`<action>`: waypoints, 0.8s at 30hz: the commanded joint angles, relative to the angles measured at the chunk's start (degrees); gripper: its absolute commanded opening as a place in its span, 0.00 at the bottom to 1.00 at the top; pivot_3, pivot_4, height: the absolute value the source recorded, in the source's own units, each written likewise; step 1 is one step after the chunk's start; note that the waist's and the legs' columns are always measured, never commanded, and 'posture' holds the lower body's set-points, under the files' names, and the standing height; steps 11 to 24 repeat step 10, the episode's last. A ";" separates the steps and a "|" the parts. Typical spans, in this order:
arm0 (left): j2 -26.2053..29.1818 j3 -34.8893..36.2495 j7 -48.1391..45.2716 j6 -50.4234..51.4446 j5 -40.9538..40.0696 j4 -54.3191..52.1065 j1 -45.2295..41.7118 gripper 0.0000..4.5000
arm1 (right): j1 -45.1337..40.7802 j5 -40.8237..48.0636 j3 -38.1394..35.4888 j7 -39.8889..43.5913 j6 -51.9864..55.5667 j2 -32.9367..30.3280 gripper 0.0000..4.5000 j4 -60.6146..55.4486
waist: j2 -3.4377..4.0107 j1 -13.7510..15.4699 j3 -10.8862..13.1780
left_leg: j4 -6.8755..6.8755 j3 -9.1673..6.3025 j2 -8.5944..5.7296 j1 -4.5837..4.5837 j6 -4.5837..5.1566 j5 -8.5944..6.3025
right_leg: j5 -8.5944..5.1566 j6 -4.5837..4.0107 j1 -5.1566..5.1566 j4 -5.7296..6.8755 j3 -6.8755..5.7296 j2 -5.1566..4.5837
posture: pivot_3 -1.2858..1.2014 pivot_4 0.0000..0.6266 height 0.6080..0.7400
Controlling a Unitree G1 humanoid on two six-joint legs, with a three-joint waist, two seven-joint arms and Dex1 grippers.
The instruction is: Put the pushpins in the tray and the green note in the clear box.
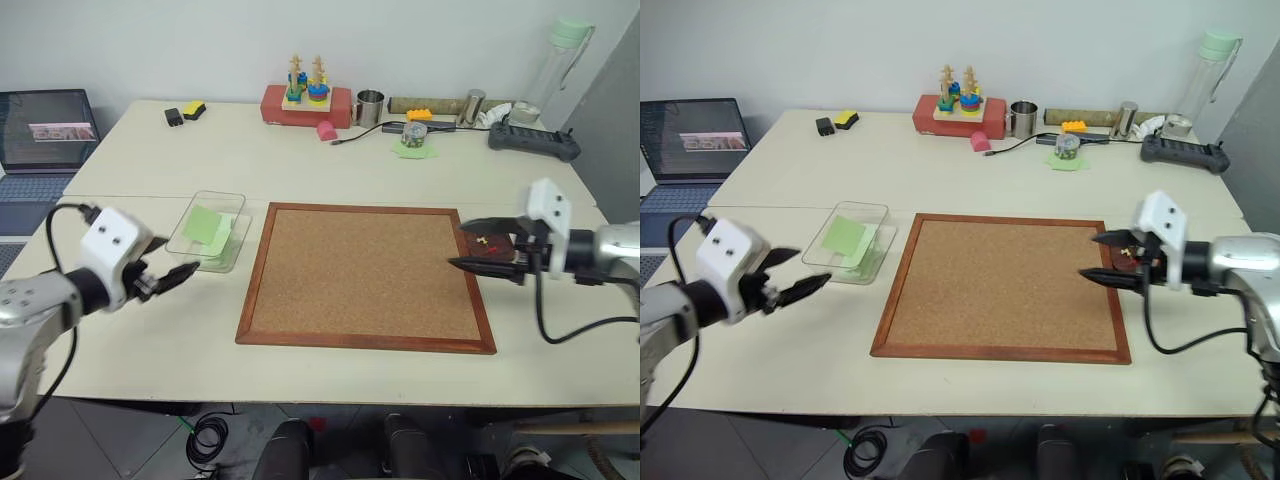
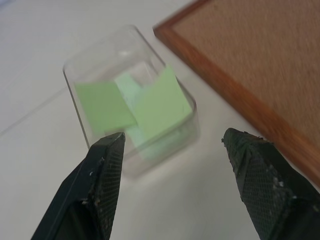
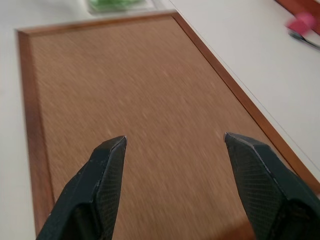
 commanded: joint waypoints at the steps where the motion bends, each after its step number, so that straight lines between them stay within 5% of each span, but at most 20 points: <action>1: 2.75 8.86 -7.56 -4.91 1.33 4.54 5.00 0.74 | 4.11 -1.07 -5.88 3.32 -1.83 -4.69 0.72 3.25 | 0.01 0.06 -0.01 | 0.01 0.01 0.02 0.06 0.00 0.00 | -0.30 -0.08 0.04 0.03 0.00 -0.01 | 0.52 0.24 1.00; 24: 1.02 11.46 -9.46 -7.92 1.57 5.97 8.47 0.74 | 6.51 -3.22 -7.68 4.53 -5.69 -6.65 0.72 8.38 | 0.03 0.04 -0.02 | 0.03 0.12 0.07 0.10 0.00 0.00 | -0.29 -0.08 0.06 0.03 0.06 -0.03 | 0.52 0.24 1.00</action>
